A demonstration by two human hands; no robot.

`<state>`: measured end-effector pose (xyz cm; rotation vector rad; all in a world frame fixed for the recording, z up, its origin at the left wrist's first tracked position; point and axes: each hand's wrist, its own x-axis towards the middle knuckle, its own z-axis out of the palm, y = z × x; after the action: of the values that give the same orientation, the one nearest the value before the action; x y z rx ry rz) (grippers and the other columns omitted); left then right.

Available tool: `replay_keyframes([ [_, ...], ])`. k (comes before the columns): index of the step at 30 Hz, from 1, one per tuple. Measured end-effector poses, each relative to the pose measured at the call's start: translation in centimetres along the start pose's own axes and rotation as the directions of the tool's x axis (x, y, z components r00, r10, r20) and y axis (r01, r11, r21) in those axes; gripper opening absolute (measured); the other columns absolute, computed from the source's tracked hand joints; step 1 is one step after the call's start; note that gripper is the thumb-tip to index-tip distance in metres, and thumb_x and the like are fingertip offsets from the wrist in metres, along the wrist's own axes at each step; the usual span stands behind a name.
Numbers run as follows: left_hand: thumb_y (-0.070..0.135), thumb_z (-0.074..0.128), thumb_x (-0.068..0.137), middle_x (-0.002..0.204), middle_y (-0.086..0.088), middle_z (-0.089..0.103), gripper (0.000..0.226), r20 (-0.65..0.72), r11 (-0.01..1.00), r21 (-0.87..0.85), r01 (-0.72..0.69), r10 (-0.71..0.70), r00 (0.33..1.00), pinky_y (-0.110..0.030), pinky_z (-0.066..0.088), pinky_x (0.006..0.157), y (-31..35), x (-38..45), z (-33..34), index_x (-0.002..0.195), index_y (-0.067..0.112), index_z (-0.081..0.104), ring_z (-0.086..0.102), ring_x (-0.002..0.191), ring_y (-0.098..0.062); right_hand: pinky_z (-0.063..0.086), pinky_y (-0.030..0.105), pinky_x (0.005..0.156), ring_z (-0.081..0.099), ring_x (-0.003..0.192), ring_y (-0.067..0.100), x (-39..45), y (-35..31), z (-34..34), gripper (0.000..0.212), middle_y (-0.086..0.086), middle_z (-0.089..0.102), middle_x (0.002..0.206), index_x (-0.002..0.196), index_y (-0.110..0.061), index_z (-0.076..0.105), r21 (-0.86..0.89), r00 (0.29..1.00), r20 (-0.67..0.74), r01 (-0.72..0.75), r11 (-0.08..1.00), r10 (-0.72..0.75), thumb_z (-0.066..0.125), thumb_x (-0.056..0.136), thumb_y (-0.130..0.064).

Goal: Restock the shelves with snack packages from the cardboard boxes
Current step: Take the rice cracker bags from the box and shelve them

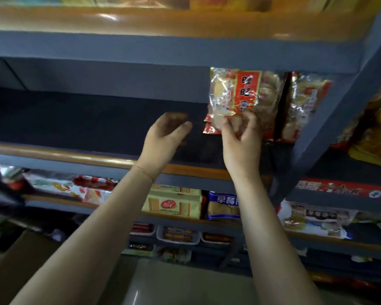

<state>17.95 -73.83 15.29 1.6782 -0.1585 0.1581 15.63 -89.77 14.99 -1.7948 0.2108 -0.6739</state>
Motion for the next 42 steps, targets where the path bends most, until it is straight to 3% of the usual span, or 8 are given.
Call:
replay_keyframes([
  [3,0.006,0.060,0.098,0.079,-0.005,0.070,0.011,-0.067,1.000,0.007,-0.002,0.003,0.998,-0.026,0.058,0.065,-0.5,-3.2,-5.4,0.092,0.008,0.069,0.068,0.066,-0.018,0.051,0.021,0.075,0.065,0.087,0.012,-3.3,-1.0,3.4,0.009,-0.004,0.067,0.096,0.104,-0.017,0.062,0.142,0.996,0.013,0.086,0.986,-0.088,0.058,0.097,-0.018],
  [9,0.010,0.062,0.099,0.072,-0.004,0.070,0.017,-0.281,0.981,0.024,0.192,-0.178,0.943,-0.025,0.053,0.060,-5.9,-10.7,-20.7,0.085,0.013,0.071,0.066,0.062,-0.017,0.051,0.036,0.062,0.063,0.067,0.016,-13.9,-3.1,14.6,0.014,-0.006,0.063,0.071,0.089,-0.023,0.062,0.119,0.924,0.367,0.065,0.991,-0.105,0.051,0.097,-0.021],
  [14,0.025,0.068,0.094,0.075,-0.014,0.066,0.012,-0.388,0.891,-0.092,0.444,-0.443,0.808,-0.057,0.050,0.061,-12.2,-20.5,-37.4,0.085,0.017,0.073,0.062,0.069,-0.032,0.044,0.036,0.064,0.060,0.071,0.017,-26.5,-4.6,26.8,0.020,0.003,0.065,0.079,0.090,-0.022,0.063,-0.179,0.562,0.820,0.077,0.981,0.106,0.049,0.103,-0.029],
  [18,0.013,0.063,0.097,0.069,-0.001,0.069,0.019,-0.609,0.874,-0.039,0.485,-0.405,0.682,-0.028,0.049,0.065,-14.9,-28.2,-50.3,0.079,0.012,0.070,0.061,0.059,-0.005,0.053,0.035,0.068,0.065,0.065,0.013,-37.7,-6.8,36.5,0.020,0.000,0.068,0.076,0.089,-0.019,0.066,-0.229,0.340,0.923,0.102,0.968,0.183,0.053,0.101,-0.027],
  [23,0.011,0.059,0.100,0.071,-0.006,0.068,0.016,-0.685,0.832,-0.154,0.533,-0.478,0.550,-0.025,0.049,0.055,-17.5,-34.0,-60.9,0.088,0.009,0.068,0.062,0.051,-0.009,0.053,0.034,0.072,0.067,0.071,0.015,-46.9,-10.0,45.6,0.016,-0.001,0.069,0.076,0.086,-0.023,0.067,-0.187,0.164,0.972,0.093,0.978,0.171,0.057,0.098,-0.026],
  [25,0.009,0.060,0.100,0.072,-0.009,0.067,0.016,-0.700,0.824,-0.180,0.538,-0.491,0.518,-0.023,0.049,0.053,-18.5,-34.6,-64.1,0.086,0.008,0.067,0.063,0.053,-0.013,0.052,0.027,0.069,0.065,0.070,0.008,-48.5,-11.0,48.6,0.016,-0.003,0.068,0.077,0.089,-0.021,0.068,-0.205,0.131,0.972,0.090,0.975,0.192,0.056,0.099,-0.026],
  [34,0.013,0.062,0.098,0.075,-0.007,0.072,0.015,-0.714,0.743,-0.242,0.625,-0.572,0.404,-0.029,0.054,0.063,-22.5,-33.5,-75.4,0.089,0.009,0.073,0.068,0.064,-0.019,0.059,0.038,0.079,0.069,0.083,0.017,-51.4,-11.0,64.5,0.016,-0.002,0.071,0.087,0.092,-0.026,0.068,-0.235,0.092,0.968,0.007,0.972,0.234,0.054,0.099,-0.029],
  [42,0.022,0.068,0.094,0.078,0.006,0.070,0.011,-0.772,0.634,0.034,0.772,-0.474,0.424,-0.036,0.056,0.075,-27.0,-29.4,-88.5,0.083,0.024,0.070,0.065,0.073,-0.012,0.058,0.041,0.072,0.068,0.067,0.018,-56.2,-11.7,79.3,0.014,0.007,0.070,0.079,0.085,-0.021,0.067,-0.325,0.142,0.920,-0.248,0.913,0.366,0.058,0.095,-0.025],
])
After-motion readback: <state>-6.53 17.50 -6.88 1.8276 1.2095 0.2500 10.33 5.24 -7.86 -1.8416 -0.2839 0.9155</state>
